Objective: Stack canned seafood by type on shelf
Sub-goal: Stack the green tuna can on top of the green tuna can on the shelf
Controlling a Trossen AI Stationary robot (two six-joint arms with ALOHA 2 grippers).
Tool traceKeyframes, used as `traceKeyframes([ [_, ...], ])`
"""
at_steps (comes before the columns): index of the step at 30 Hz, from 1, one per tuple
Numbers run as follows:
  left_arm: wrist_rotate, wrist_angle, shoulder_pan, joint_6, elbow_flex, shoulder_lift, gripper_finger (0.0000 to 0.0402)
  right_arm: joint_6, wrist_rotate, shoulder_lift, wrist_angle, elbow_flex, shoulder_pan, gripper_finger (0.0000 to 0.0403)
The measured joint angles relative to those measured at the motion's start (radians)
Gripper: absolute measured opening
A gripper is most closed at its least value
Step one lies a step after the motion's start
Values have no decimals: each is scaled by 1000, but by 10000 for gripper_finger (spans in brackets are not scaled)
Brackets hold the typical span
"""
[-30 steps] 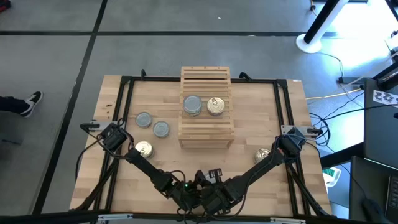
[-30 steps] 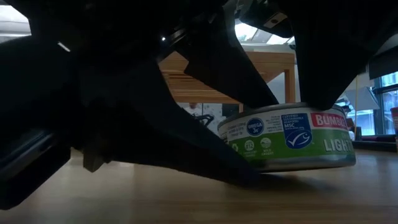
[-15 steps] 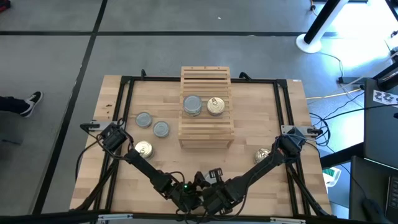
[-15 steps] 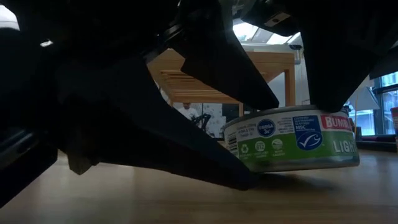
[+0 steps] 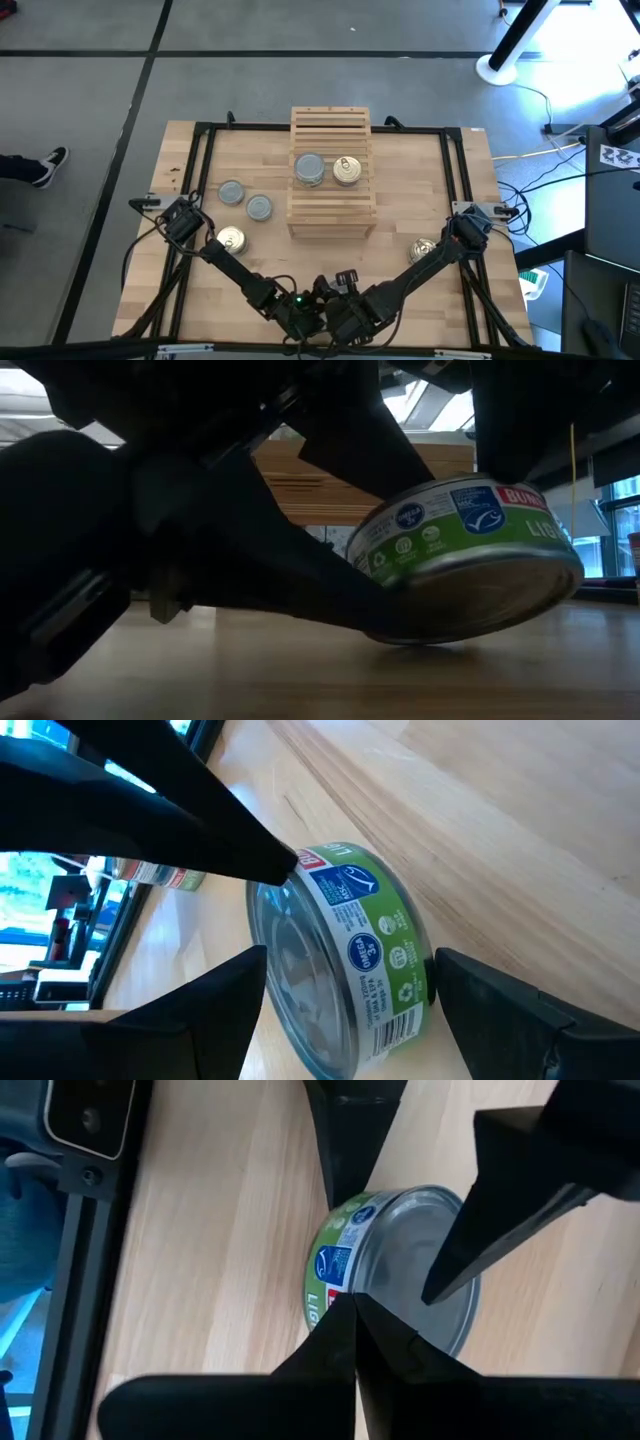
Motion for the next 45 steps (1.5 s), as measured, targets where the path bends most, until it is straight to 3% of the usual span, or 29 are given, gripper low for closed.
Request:
traceKeyframes([
  [8,0,2,0,-10,0,0,272,2,0,0,3,0,0,0],
  [24,-3,-6,2,19,0,0,140,2,-28,0,-2,0,0,0],
  [31,-3,-6,2,19,0,0,137,-4,-52,0,0,0,0,6],
  [35,-2,-5,2,18,0,0,139,-1,-52,0,6,0,0,29],
  [45,-3,-5,3,7,0,0,140,2,-72,-7,-49,0,0,131],
])
